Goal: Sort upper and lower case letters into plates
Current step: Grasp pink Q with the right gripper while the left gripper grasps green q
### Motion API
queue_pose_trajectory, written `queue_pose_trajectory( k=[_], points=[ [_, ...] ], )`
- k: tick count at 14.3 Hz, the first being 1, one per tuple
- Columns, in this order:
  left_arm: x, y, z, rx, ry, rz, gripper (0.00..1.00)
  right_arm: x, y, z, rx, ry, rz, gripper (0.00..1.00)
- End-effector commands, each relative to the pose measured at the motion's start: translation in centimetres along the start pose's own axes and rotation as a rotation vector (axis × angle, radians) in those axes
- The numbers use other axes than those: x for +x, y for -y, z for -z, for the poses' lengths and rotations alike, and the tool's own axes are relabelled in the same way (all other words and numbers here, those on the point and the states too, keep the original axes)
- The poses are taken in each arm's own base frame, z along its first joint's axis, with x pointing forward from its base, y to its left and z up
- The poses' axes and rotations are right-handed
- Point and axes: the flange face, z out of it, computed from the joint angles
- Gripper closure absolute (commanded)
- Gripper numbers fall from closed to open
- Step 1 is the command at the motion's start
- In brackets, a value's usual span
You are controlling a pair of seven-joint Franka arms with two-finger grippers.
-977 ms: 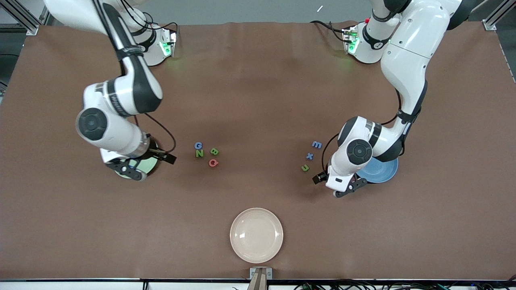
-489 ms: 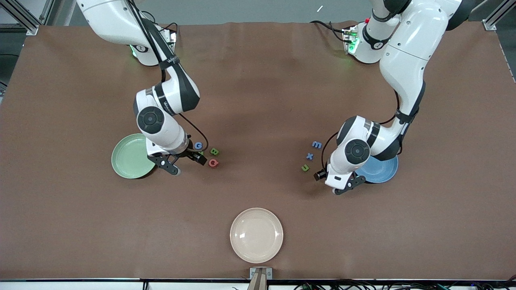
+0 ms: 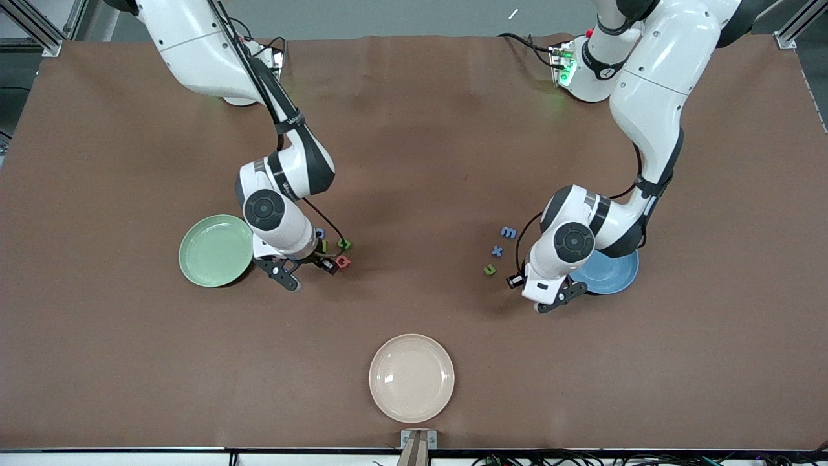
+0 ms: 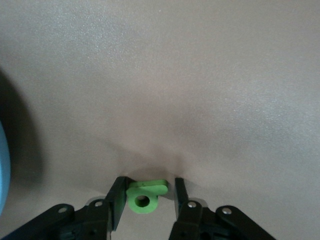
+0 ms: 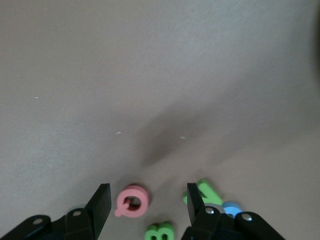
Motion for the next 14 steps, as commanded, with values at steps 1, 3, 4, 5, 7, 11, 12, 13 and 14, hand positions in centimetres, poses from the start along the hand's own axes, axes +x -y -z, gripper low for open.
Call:
queue_pose_trajectory(
  k=[1, 3, 4, 5, 7, 11, 12, 13, 14],
  points=[
    [-0.4, 0.5, -0.5, 0.012, -0.012, 0.008, 0.74, -0.6, 1.3, -1.3, 0.002, 0.000, -0.035, 0.30],
    [-0.2, 0.6, -0.3, 0.010, -0.015, 0.008, 0.80, -0.6, 1.3, -1.7, 0.004, 0.010, -0.049, 0.31],
    [-0.1, 0.6, 0.3, 0.005, -0.021, 0.002, 0.81, -0.6, 1.3, -1.8, 0.008, 0.020, -0.063, 0.31],
    [0.3, 0.8, 1.5, 0.004, -0.032, 0.001, 0.82, -0.8, 1.4, -1.9, 0.010, 0.024, -0.064, 0.31],
    [0.6, 1.2, 4.2, 0.013, -0.040, -0.014, 0.83, -1.3, 1.6, -2.4, 0.015, 0.018, -0.055, 0.33],
    [1.3, 5.9, 10.2, 0.088, -0.012, -0.179, 0.83, -2.0, 1.9, -3.1, 0.023, 0.012, -0.047, 0.35],
    [1.1, 7.6, 10.7, 0.098, -0.006, -0.225, 0.83, -2.3, 2.0, -3.4, 0.018, 0.012, -0.042, 0.35],
    [1.0, 9.4, 10.9, 0.109, 0.002, -0.270, 0.83, -2.9, 2.1, -3.5, 0.016, 0.013, -0.042, 0.36],
    [1.0, 11.2, 10.8, 0.117, 0.014, -0.307, 0.83, -3.3, 2.2, -3.7, 0.013, 0.013, -0.052, 0.36]
  ],
)
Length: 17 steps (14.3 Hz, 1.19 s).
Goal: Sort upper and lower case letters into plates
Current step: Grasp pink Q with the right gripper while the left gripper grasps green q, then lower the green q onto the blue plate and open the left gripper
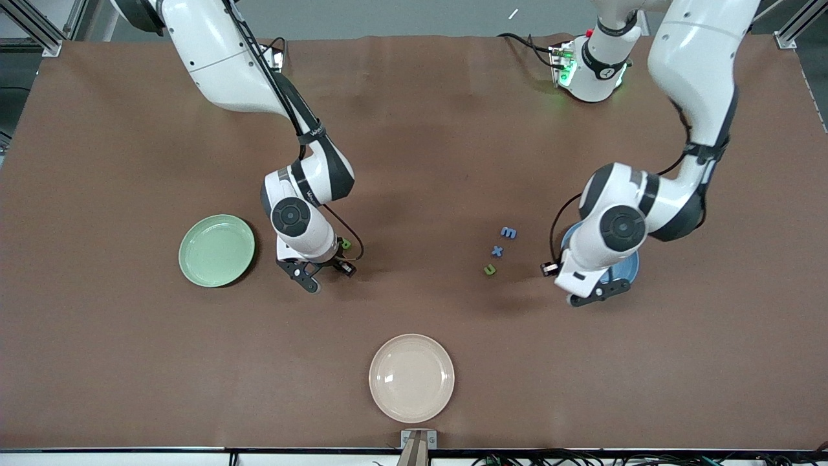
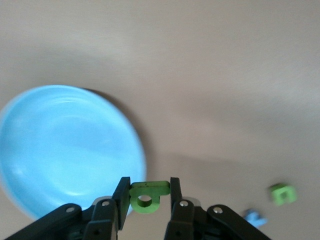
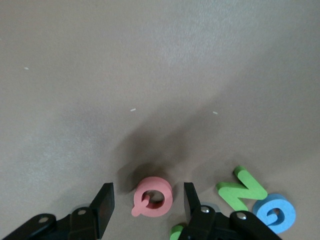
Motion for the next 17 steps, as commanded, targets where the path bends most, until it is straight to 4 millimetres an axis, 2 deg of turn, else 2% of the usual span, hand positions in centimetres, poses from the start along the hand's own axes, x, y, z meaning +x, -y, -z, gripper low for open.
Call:
queue_pose_trajectory(
  k=[1, 2, 4, 6, 8, 11, 17],
  points=[
    [-2.7, 4.9, -0.8, 0.034, 0.018, -0.108, 0.83, -1.1, 0.5, -0.3, 0.007, -0.002, -0.020, 0.37],
    [-3.0, 6.2, -1.3, 0.027, 0.010, -0.132, 0.83, -1.2, 0.5, -0.4, 0.005, -0.001, -0.019, 0.39],
    [-3.8, 8.2, -3.8, 0.004, -0.012, -0.155, 0.83, -1.2, 0.5, -0.3, 0.003, -0.007, -0.012, 0.45],
    [-4.8, 8.8, -6.1, -0.013, -0.028, -0.185, 0.83, -1.1, 0.4, -0.3, 0.002, -0.011, -0.008, 0.48],
    [-5.1, 9.4, -7.5, -0.016, -0.016, -0.200, 0.83, -1.1, 0.5, -0.3, 0.007, -0.016, 0.000, 0.48],
    [-5.6, 10.8, -8.4, -0.011, 0.006, -0.218, 0.83, -1.0, 0.4, -0.3, -0.002, -0.037, 0.028, 0.48],
    [-5.8, 10.7, -9.5, -0.021, 0.002, -0.225, 0.82, -1.9, 0.3, -0.9, -0.017, -0.073, 0.083, 0.49]
  ],
)
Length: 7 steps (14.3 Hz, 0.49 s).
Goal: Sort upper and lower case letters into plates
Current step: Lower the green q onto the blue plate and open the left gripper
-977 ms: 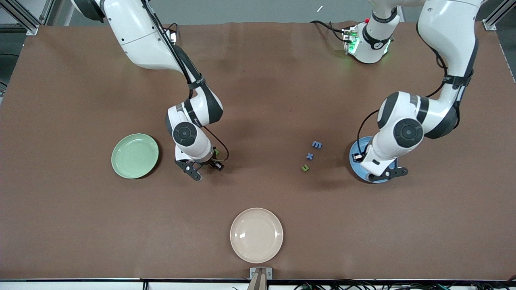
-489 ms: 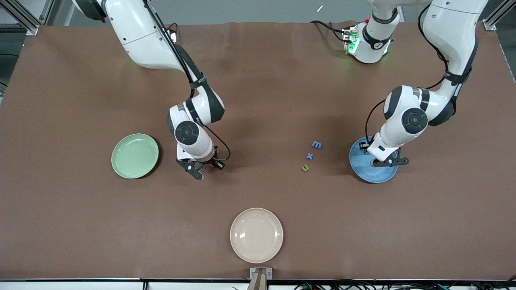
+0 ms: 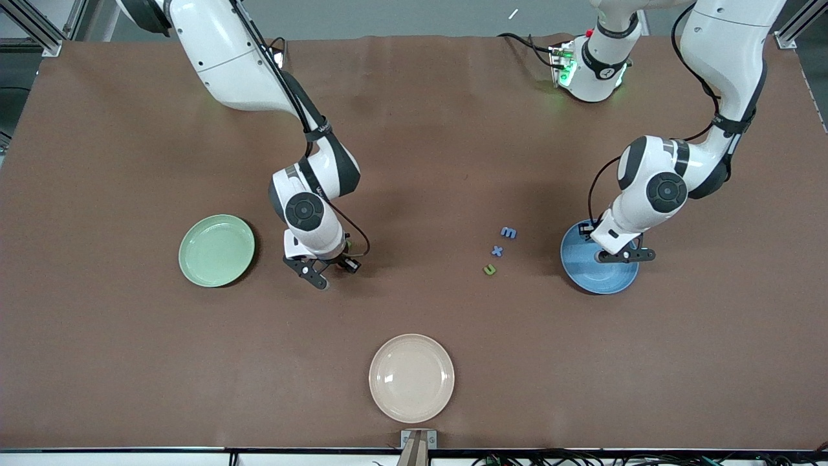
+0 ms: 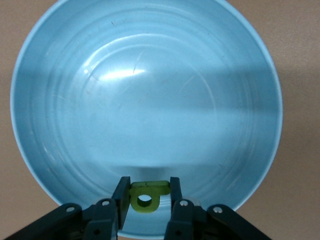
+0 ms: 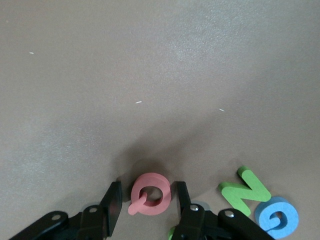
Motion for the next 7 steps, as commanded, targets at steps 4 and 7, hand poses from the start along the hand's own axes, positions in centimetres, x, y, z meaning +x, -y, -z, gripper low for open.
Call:
queue_pose_trajectory(
  k=[4, 7],
  points=[
    [0.0, 0.3, -0.7, -0.003, -0.021, -0.015, 0.81, 0.1, -0.7, -0.3, -0.001, -0.017, 0.001, 0.99],
    [0.0, 0.3, -0.6, -0.004, -0.025, -0.018, 0.60, 3.1, -2.0, 3.4, -0.053, 0.020, 0.034, 1.00]
  ],
)
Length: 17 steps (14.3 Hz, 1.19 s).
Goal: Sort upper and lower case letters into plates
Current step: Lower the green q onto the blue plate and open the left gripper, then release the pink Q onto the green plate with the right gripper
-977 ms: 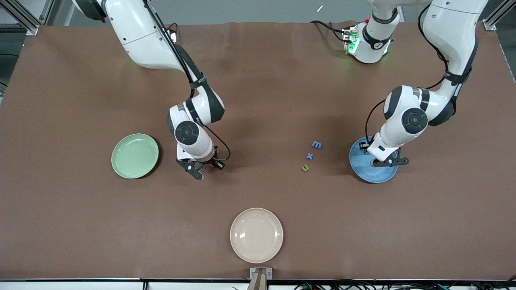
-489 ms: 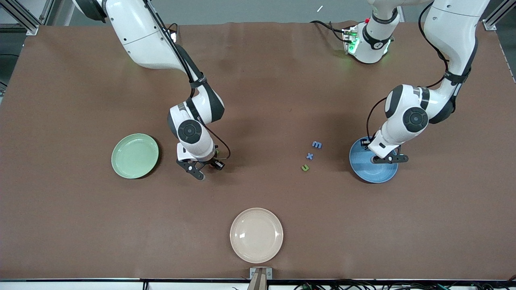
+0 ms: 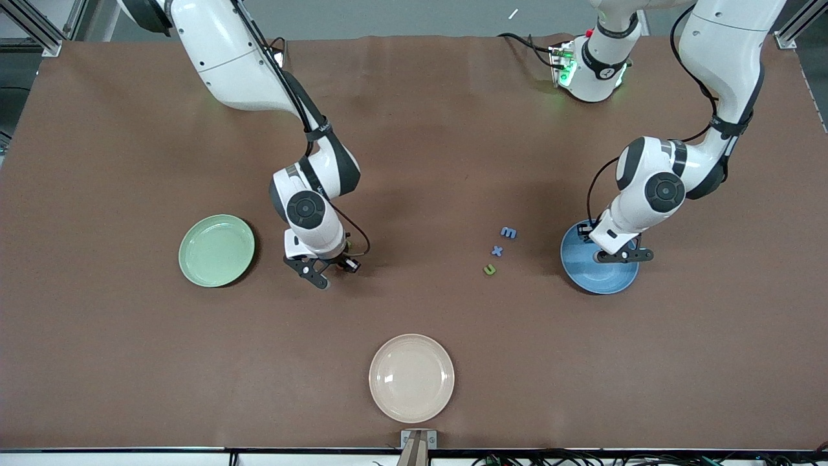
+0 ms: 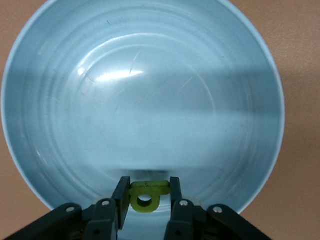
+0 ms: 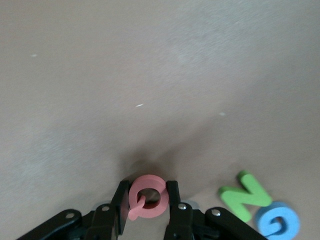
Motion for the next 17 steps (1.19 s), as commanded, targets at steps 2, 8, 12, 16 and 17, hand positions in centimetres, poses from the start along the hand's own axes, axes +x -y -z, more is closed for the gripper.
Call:
queue_pose_trajectory(
  k=[2, 8, 12, 16, 17],
  points=[
    [0.1, 0.3, 0.5, 0.004, -0.026, -0.035, 0.28, 6.4, -4.6, 7.3, -0.060, 0.070, 0.080, 1.00],
    [1.8, -4.7, 5.3, -0.021, -0.103, -0.102, 0.01, 14.2, -17.1, 10.1, -0.048, 0.145, 0.305, 1.00],
    [2.0, -11.7, 6.8, -0.054, -0.097, -0.116, 0.00, 13.8, -20.6, 6.5, -0.029, 0.117, 0.327, 1.00],
    [-0.2, -18.5, 4.3, -0.067, -0.069, -0.140, 0.01, 13.8, -22.4, 4.1, -0.030, 0.112, 0.303, 1.00],
    [-0.7, -19.2, 3.6, -0.070, -0.065, -0.155, 0.01, 13.9, -22.4, 4.1, -0.029, 0.109, 0.301, 1.00]
  ],
)
